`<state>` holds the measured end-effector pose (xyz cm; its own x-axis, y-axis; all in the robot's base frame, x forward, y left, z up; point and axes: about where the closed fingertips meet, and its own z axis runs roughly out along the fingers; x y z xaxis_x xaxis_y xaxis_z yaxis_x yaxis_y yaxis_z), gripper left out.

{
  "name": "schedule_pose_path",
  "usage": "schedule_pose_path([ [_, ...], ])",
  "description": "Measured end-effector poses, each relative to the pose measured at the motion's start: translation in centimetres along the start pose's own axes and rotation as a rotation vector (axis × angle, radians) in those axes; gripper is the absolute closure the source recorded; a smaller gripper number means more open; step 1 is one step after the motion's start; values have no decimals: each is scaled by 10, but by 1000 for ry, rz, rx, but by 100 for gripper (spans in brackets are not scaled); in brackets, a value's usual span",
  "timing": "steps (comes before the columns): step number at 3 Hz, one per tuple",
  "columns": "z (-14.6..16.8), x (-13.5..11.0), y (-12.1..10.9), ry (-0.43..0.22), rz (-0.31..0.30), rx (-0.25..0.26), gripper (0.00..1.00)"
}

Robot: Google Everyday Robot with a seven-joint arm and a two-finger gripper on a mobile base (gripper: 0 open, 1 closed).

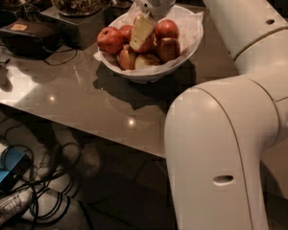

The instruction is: Pick apple from white bowl

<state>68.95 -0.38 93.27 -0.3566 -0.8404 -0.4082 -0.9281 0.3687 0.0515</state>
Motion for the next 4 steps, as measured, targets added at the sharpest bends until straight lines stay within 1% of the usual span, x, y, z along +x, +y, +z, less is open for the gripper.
schedule_pose_path([
  [1, 0, 0, 0, 0, 0, 0, 78],
  [2, 1, -8, -4, -33, -8, 13, 99],
  [3, -24, -17, 7, -77, -58, 26, 100],
  [4, -50, -27, 24, -122, -102, 18, 100],
])
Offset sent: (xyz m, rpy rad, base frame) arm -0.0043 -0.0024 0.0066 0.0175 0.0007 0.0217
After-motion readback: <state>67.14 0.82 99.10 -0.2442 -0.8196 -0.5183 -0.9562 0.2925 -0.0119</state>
